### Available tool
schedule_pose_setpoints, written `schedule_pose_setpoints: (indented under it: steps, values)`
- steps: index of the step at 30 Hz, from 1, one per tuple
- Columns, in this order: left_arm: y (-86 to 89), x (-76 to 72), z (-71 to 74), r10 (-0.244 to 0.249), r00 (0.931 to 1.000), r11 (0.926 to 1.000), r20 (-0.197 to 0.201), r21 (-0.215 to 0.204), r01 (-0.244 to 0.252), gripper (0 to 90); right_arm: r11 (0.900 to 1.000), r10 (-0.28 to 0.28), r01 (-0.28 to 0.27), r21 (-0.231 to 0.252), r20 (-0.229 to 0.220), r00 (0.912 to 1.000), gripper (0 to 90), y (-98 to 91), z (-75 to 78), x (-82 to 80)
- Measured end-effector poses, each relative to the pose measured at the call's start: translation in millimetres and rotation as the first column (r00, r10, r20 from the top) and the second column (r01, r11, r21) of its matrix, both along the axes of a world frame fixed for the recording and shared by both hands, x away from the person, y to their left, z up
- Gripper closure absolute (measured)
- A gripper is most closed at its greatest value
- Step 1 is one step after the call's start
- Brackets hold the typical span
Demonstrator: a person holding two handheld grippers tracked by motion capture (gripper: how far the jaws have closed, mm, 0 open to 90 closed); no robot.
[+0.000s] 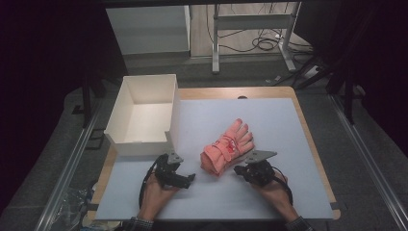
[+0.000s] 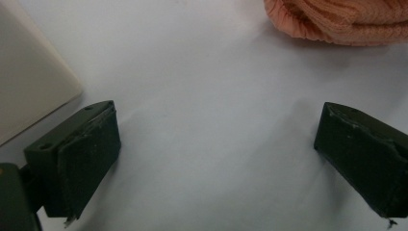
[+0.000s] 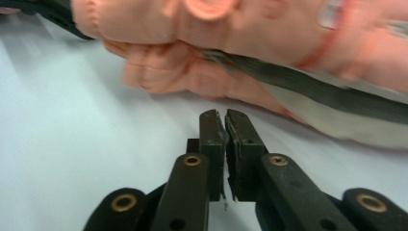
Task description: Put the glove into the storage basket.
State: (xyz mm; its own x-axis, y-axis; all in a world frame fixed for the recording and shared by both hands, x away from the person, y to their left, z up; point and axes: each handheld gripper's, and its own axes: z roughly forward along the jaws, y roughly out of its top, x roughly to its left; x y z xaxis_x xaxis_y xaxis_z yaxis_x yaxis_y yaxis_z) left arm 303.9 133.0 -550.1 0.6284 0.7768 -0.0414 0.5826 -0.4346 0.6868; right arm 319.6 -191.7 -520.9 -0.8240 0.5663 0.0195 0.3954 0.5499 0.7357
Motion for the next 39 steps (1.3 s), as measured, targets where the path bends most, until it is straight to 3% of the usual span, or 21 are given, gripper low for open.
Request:
schedule_pose_setpoints:
  steps: [10, 18, 20, 23, 24, 25, 26, 28, 33, 39]
  values:
    - [-0.3, 1.4, 0.4, -0.006, 1.0000, 1.0000, -0.003, 0.002, 0.006, 1.4, 0.9961, -0.088, 0.089, -0.006, 0.029, 0.9957, 70.2, -34.5, 4.5, 2.5]
    - [-1.4, 0.4, 1.0, 0.011, 0.9999, 0.9999, -0.009, -0.002, -0.011, 1.7, 0.9836, -0.177, 0.178, -0.029, 0.044, 0.9833, 51.7, -60.6, 2.8, 6.8]
    - [-2.5, 0.3, 2.6, 0.013, 0.9997, 0.9999, -0.019, 0.006, -0.013, 1.8, 0.9774, -0.203, 0.206, -0.046, 0.058, 0.9774, 47.8, -67.1, 2.0, 7.9]
    - [-4.7, -0.3, 7.2, -0.023, 0.9987, 0.9997, -0.046, -0.008, 0.023, 0.9, 0.9661, -0.247, 0.251, -0.060, 0.063, 0.9669, 40.2, -78.7, 1.0, 11.3]
    - [-4.7, -0.3, 7.2, -0.023, 0.9987, 0.9997, -0.046, -0.008, 0.023, 0.6, 0.9661, -0.247, 0.251, -0.060, 0.063, 0.9669, 40.2, -78.7, 1.0, 11.3]
    - [-6.7, -1.4, 10.4, -0.036, 0.9982, 0.9993, -0.048, -0.008, 0.036, 0.3, 0.9601, -0.268, 0.272, -0.064, 0.064, 0.9612, 36.5, -84.4, 0.5, 13.2]
    - [-6.7, -1.4, 10.4, -0.036, 0.9982, 0.9993, -0.048, -0.008, 0.036, 0.2, 0.9601, -0.268, 0.272, -0.064, 0.064, 0.9612, 36.5, -84.4, 0.5, 13.2]
    - [-10.3, -3.1, 17.0, -0.055, 0.9972, 0.9984, -0.051, -0.015, 0.054, 0.0, 0.9512, -0.297, 0.302, -0.065, 0.070, 0.9523, 30.8, -91.4, 0.0, 15.5]
    - [-15.2, -4.8, 28.4, -0.084, 0.9953, 0.9962, -0.049, -0.026, 0.083, 0.0, 0.9386, -0.332, 0.337, -0.072, 0.081, 0.9399, 21.3, -99.9, -3.9, 20.2]
    - [-24.5, -3.8, 49.3, -0.131, 0.9906, 0.9910, -0.040, -0.034, 0.129, 0.0, 0.9283, -0.363, 0.366, -0.068, 0.047, 0.9306, 12.7, -104.9, -7.1, 25.6]
